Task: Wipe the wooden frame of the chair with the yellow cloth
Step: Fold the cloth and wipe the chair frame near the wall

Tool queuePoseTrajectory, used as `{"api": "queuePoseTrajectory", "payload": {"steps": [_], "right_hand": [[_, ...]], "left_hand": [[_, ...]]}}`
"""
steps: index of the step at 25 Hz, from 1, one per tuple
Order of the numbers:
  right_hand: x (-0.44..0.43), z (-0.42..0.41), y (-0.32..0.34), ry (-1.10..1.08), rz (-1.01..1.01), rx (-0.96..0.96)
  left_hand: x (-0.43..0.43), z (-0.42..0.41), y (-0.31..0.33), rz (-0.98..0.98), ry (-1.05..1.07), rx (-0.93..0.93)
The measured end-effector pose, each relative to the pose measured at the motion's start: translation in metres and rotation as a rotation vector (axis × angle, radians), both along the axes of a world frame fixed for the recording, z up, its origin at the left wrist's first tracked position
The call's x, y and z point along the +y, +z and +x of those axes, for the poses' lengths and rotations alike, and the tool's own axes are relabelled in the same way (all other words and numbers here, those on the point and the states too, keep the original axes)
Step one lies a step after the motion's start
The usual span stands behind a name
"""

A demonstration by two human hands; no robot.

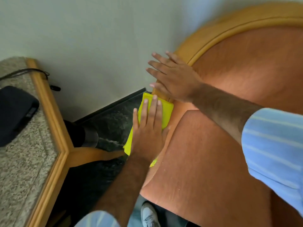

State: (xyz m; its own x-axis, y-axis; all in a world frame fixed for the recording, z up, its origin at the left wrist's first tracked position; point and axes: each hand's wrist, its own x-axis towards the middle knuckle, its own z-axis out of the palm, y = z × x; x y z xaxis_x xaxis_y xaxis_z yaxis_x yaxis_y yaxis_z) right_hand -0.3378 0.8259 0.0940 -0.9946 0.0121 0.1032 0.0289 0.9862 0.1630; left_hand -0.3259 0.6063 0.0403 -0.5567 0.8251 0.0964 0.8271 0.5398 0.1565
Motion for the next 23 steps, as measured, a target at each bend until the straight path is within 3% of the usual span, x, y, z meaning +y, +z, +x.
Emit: {"api": "queuePoseTrajectory", "payload": {"steps": [4,8,13,18,21,23], "right_hand": [[0.0,-0.003,-0.007,-0.011,-0.018,0.092],[-0.001,0.0,-0.009,-0.026,-0.015,0.127],[0.002,0.002,-0.01,-0.02,-0.036,0.155],[0.001,0.002,-0.011,-0.013,-0.026,0.166],[0.0,0.003,-0.009,-0.015,-0.029,0.152],[-0.001,0.004,-0.009,-0.019,-0.02,0.153]], "left_hand": [[-0.023,0.01,-0.016,-0.044,0.006,0.011],[-0.119,0.051,-0.026,-0.231,-0.031,-0.013],[-0.221,0.089,-0.035,-0.264,-0.023,0.117],[-0.187,0.083,-0.03,-0.302,-0.011,0.011],[-0.119,0.056,-0.018,-0.315,-0.016,-0.049],[-0.058,0.033,-0.012,-0.222,0.023,-0.067]]}}
